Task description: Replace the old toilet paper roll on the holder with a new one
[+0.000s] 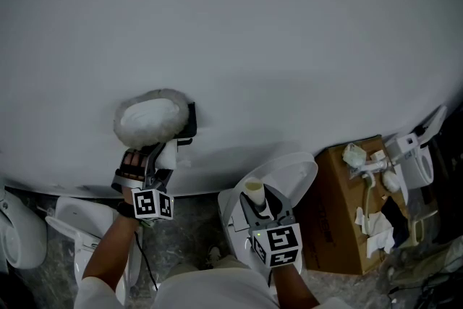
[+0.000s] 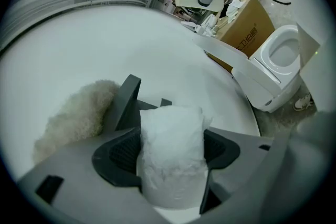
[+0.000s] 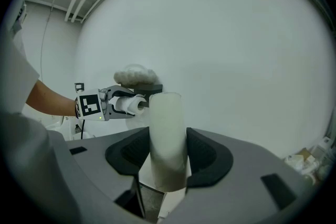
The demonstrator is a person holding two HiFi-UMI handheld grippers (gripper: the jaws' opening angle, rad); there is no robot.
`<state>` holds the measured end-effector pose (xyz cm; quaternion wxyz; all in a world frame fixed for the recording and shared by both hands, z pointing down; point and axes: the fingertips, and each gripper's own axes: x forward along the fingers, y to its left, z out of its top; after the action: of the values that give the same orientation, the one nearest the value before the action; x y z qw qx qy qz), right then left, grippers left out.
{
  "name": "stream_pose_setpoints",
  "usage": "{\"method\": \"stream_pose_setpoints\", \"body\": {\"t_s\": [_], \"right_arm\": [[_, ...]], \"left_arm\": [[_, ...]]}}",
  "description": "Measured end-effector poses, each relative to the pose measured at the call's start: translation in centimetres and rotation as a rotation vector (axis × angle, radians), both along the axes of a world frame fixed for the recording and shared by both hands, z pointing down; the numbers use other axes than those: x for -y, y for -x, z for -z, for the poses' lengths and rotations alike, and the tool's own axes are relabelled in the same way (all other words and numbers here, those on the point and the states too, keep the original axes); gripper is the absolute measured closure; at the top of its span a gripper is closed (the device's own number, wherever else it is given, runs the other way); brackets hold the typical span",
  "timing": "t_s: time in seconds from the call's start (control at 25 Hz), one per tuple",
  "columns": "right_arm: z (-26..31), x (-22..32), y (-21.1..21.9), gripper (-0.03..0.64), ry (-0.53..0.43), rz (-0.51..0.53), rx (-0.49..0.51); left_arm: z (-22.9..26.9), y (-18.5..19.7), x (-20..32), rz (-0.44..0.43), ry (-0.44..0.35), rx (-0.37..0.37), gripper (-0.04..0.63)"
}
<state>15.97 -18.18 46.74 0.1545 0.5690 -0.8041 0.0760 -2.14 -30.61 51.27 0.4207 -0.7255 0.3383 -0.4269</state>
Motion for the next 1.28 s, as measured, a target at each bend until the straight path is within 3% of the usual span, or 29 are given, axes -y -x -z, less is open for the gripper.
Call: {"method": "stream_pose_setpoints", "body": {"t_s": [0.2,0.56,1.0,1.28], "right_arm": [[0.4,-1.0,0.5,0.413,-0.004,-0.018,-0.005],[1.0,-2.5,3.3,0.413,-0.003,-0.007,0.003],[1.3,-3.2,6.1,0.413,-0.007,0.021,0.006],[1.5,-3.3,7.2,0.413,-0.013,0.042,-0.003]], "left_arm": [[0.3,0.3,-1.3,0.023,0.09,-0.068,0.223],[0.4,1.8,-5.3,-0.008,0.163,-0.105,0.21],[2.0,4.3,-7.9,0.011,0.165,-0.23,0.209],[3.5,6.3,-8.4,0.067,0.191,-0.427,0.21]]}}
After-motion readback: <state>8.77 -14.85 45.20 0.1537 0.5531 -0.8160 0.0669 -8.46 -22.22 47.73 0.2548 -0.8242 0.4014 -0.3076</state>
